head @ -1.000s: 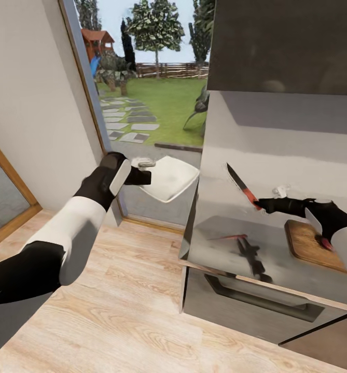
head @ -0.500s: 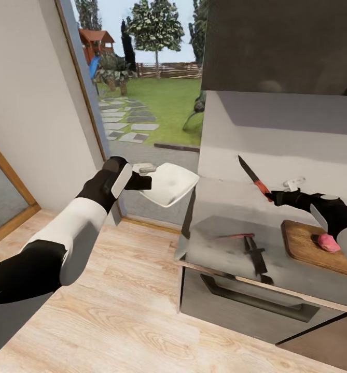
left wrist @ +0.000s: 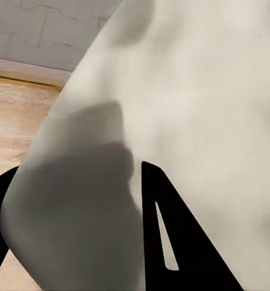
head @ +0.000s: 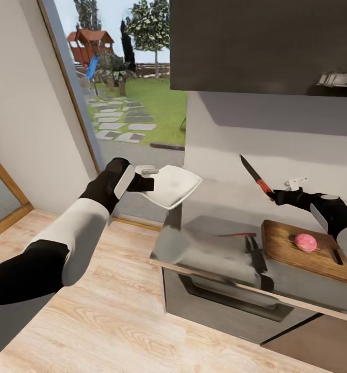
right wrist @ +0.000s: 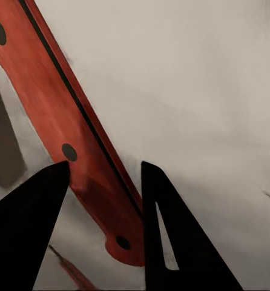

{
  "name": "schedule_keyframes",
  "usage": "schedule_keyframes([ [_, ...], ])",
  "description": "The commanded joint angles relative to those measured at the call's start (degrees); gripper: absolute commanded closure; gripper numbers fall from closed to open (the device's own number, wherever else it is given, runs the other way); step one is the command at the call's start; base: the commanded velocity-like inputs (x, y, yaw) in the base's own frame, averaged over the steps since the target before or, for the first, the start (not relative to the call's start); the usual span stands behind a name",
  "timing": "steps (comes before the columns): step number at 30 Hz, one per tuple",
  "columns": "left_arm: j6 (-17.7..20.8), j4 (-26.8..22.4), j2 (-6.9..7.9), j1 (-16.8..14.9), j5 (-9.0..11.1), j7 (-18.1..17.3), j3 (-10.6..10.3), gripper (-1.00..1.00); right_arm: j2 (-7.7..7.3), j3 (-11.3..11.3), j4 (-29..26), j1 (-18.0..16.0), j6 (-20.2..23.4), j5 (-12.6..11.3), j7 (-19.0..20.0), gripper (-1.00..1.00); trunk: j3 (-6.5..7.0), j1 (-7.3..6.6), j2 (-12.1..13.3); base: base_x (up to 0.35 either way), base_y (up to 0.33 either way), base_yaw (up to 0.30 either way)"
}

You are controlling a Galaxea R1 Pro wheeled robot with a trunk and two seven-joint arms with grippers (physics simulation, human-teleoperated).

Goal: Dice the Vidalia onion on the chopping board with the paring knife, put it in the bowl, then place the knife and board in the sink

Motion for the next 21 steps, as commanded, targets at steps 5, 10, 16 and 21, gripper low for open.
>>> schedule_keyframes([
  [5,0.2,0.0,-0.23,-0.1,0.6,0.5,-0.2,1.00,-0.06,0.2,-0.1,0.0,0.5,-0.5,-0.1,1.00,-0.10,0.02,-0.1,-0.075,-0.291,0.000],
  [10,0.2,0.4,-0.26,-0.1,0.6,0.5,-0.2,1.00,-0.06,0.2,-0.1,0.0,0.5,-0.5,-1.0,1.00,-0.10,0.02,-0.1,-0.092,-0.300,0.000],
  [16,0.1,2.0,-0.26,-0.1,0.6,0.4,-0.2,1.00,-0.06,0.2,-0.1,0.0,0.5,-0.5,-1.6,1.00,-0.10,0.02,-0.1,-0.095,-0.304,0.000],
  [21,-0.1,3.2,-0.26,-0.1,0.6,0.3,-0.2,1.00,-0.06,0.2,-0.1,0.0,0.5,-0.5,-1.6,1.00,-0.10,0.02,-0.1,-0.062,-0.309,0.000],
])
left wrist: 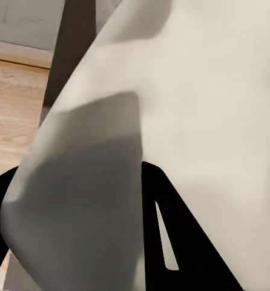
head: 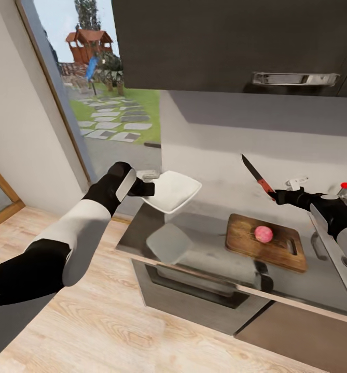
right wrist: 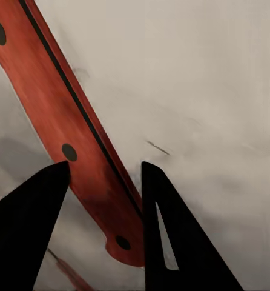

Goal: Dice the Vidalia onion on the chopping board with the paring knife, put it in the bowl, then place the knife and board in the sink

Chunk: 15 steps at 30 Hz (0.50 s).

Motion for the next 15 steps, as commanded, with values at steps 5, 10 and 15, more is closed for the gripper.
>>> schedule_keyframes([
  [5,0.0,1.3,0.12,-0.1,0.7,0.3,-0.2,1.00,-0.09,0.2,-0.1,0.0,0.5,-0.5,0.1,1.00,-0.10,0.02,-0.1,-0.009,-0.281,0.000],
  [10,-0.3,3.2,0.35,-0.1,0.6,0.2,-0.2,1.00,-0.07,0.3,-0.1,0.0,0.4,-0.5,0.1,1.00,-0.10,0.02,-0.1,0.000,-0.054,0.000],
  [15,-1.6,5.4,1.04,-0.1,0.5,0.3,-0.1,1.00,0.02,0.4,-0.1,-0.1,0.4,-0.5,0.1,1.00,-0.10,0.02,-0.1,0.000,-0.002,0.000],
])
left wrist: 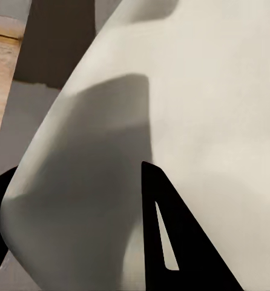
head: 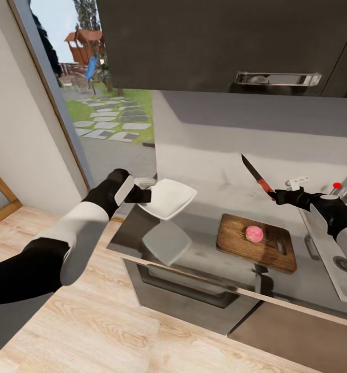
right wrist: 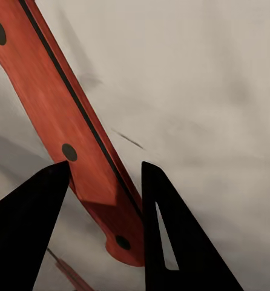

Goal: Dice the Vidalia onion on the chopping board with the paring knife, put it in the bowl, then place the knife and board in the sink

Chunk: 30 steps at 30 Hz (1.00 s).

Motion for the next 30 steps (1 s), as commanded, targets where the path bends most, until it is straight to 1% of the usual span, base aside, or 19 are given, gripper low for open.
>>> schedule_keyframes([
  [1,0.0,0.0,0.26,-0.1,0.9,0.4,-0.3,1.00,-0.04,0.2,-0.1,0.0,0.4,-0.5,0.1,1.00,-0.09,0.02,-0.1,0.000,0.000,0.000],
  [4,-0.2,0.2,0.87,-0.1,0.9,0.5,-0.3,1.00,-0.04,0.2,-0.1,0.0,0.4,-0.5,0.1,1.00,-0.14,0.02,-0.1,0.000,0.000,0.000],
  [8,-0.4,0.2,1.19,-0.1,0.9,0.5,-0.3,1.00,-0.04,0.2,-0.1,0.0,0.4,-0.5,0.1,1.00,-0.31,0.02,-0.1,0.000,0.000,0.000],
  [19,-0.5,0.3,1.30,-0.1,0.9,0.5,-0.3,1.00,-0.12,0.2,-0.1,0.0,0.4,-0.4,0.6,1.00,-0.99,0.02,-0.1,0.000,0.000,0.000],
  [27,-0.5,0.4,1.29,-0.1,0.9,0.5,-0.3,1.00,-0.12,0.2,-0.1,0.0,0.5,-0.3,0.6,1.00,-1.06,0.02,-0.1,0.000,0.000,0.000],
  [30,-0.5,1.3,1.30,-0.1,0.9,0.5,-0.3,1.00,-0.08,0.2,-0.1,0.0,0.5,-0.3,0.6,1.00,-1.06,0.02,-0.1,0.000,0.000,0.000],
])
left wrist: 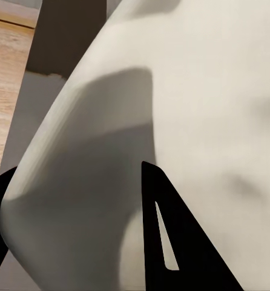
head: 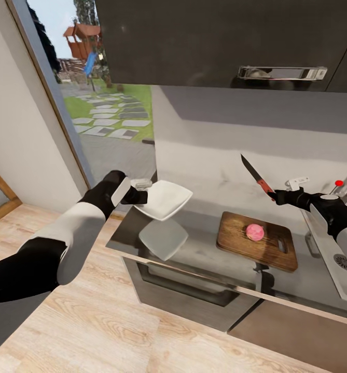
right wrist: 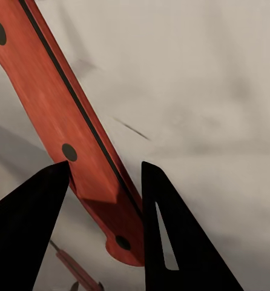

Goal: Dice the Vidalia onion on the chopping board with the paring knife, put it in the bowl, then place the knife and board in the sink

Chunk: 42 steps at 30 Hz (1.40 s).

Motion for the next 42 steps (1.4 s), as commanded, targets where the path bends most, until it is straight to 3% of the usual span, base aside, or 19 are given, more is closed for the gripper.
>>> schedule_keyframes([
  [1,0.2,0.2,0.04,-0.1,0.8,0.4,-0.4,1.00,-0.03,0.2,-0.1,0.0,0.5,-0.5,0.1,1.00,-0.09,0.02,-0.1,0.000,0.000,0.000],
  [26,-0.1,0.6,0.61,-0.1,0.6,0.6,-0.4,1.00,0.27,0.4,-0.1,-0.1,0.6,-0.5,0.1,1.00,-0.13,0.02,-0.1,0.000,0.000,0.000],
  [42,-0.1,0.7,0.83,-0.1,0.6,0.6,-0.4,1.00,0.34,0.4,-0.1,-0.1,0.6,-0.5,0.1,1.00,-1.42,0.02,-0.1,0.000,0.000,0.000],
])
